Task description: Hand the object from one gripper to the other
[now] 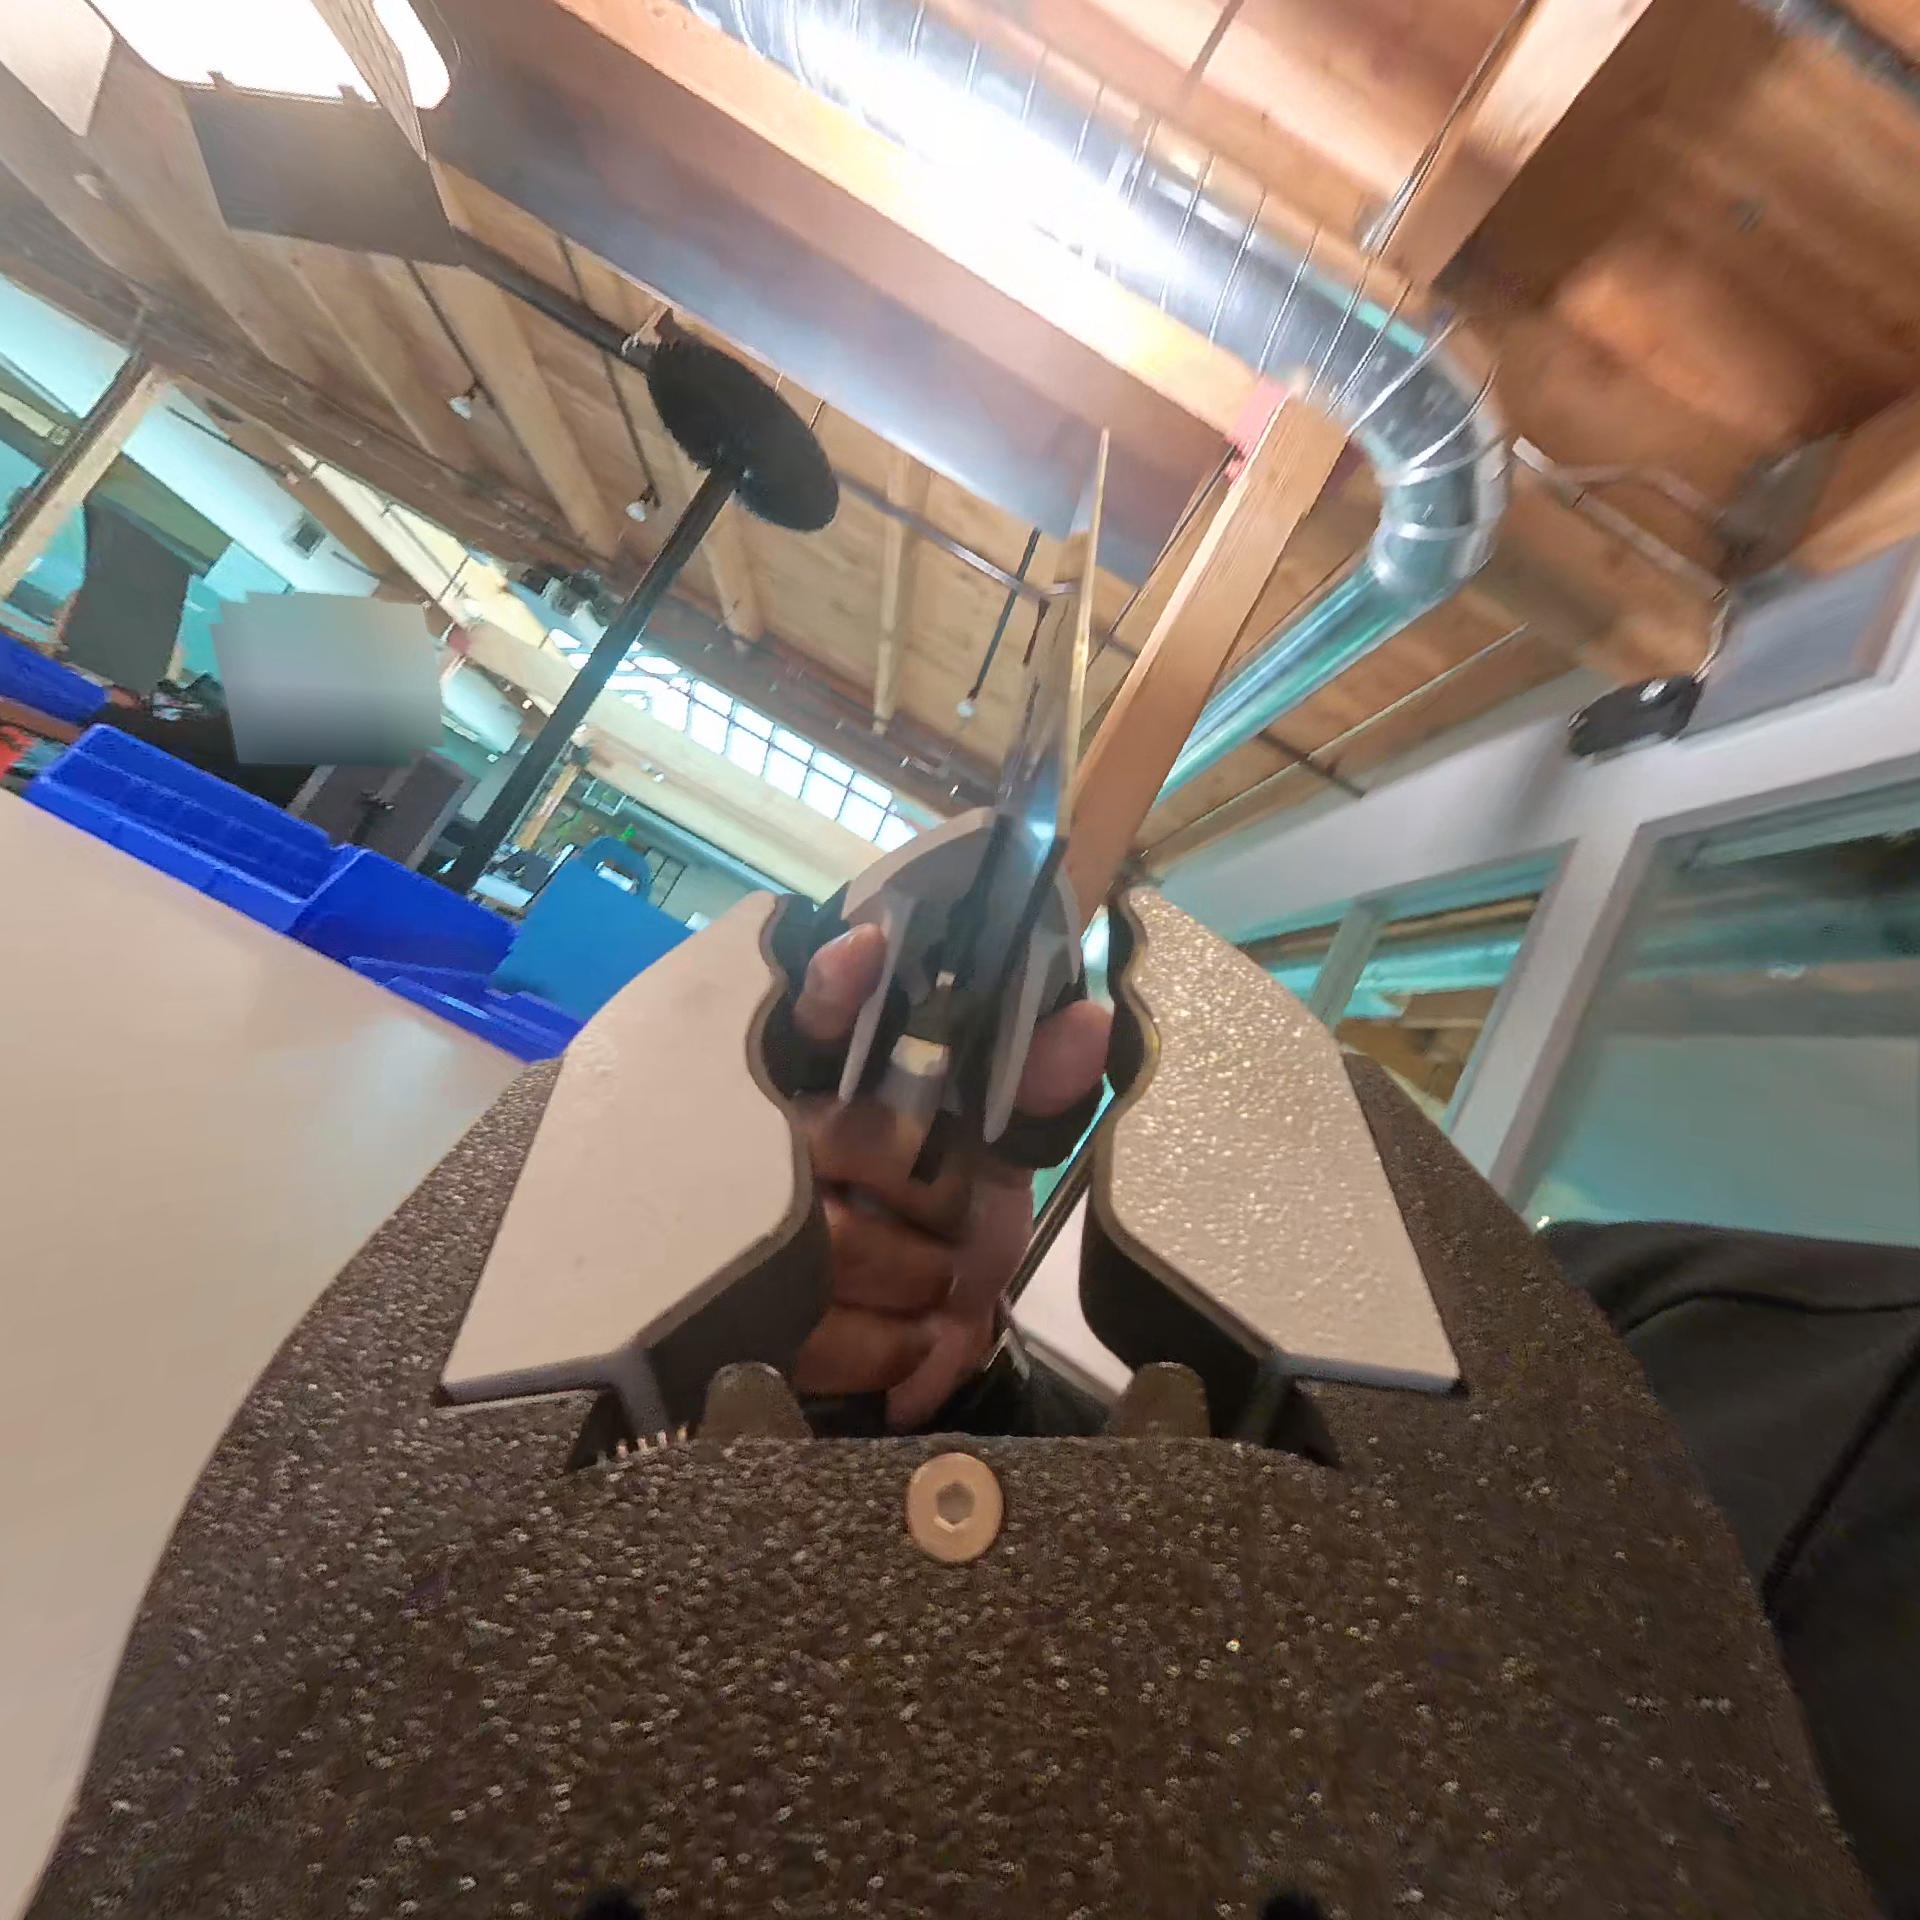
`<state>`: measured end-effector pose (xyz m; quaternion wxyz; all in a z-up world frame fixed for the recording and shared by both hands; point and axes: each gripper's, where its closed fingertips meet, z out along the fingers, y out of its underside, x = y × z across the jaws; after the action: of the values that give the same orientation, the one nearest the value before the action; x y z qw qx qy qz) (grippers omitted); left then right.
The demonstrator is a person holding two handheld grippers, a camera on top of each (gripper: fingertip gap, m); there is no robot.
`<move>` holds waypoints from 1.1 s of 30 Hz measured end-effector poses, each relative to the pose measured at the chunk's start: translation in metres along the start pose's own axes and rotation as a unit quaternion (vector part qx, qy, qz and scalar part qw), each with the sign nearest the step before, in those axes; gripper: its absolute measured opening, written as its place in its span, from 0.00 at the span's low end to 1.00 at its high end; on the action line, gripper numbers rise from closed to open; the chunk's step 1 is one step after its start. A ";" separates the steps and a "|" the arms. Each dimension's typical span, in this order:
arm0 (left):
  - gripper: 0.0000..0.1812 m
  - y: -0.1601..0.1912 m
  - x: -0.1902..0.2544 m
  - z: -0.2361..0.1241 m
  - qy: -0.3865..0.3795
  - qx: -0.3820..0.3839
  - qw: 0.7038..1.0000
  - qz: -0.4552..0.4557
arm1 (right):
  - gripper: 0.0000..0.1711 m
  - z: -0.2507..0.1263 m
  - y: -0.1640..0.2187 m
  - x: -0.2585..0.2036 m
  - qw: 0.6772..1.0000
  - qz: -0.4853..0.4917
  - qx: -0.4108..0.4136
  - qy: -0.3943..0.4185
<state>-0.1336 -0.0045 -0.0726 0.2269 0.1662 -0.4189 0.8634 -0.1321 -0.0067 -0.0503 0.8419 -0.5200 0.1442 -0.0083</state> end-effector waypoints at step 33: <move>0.06 0.012 0.018 -0.071 -0.070 -0.411 0.789 0.452 | 0.29 -0.022 0.077 0.025 0.835 -0.386 -0.373 0.121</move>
<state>-0.1619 0.0500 -0.1136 -0.1717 -0.0914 -0.7764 0.5995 -0.1245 0.0057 -0.1329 0.4881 -0.8030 0.0246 -0.3411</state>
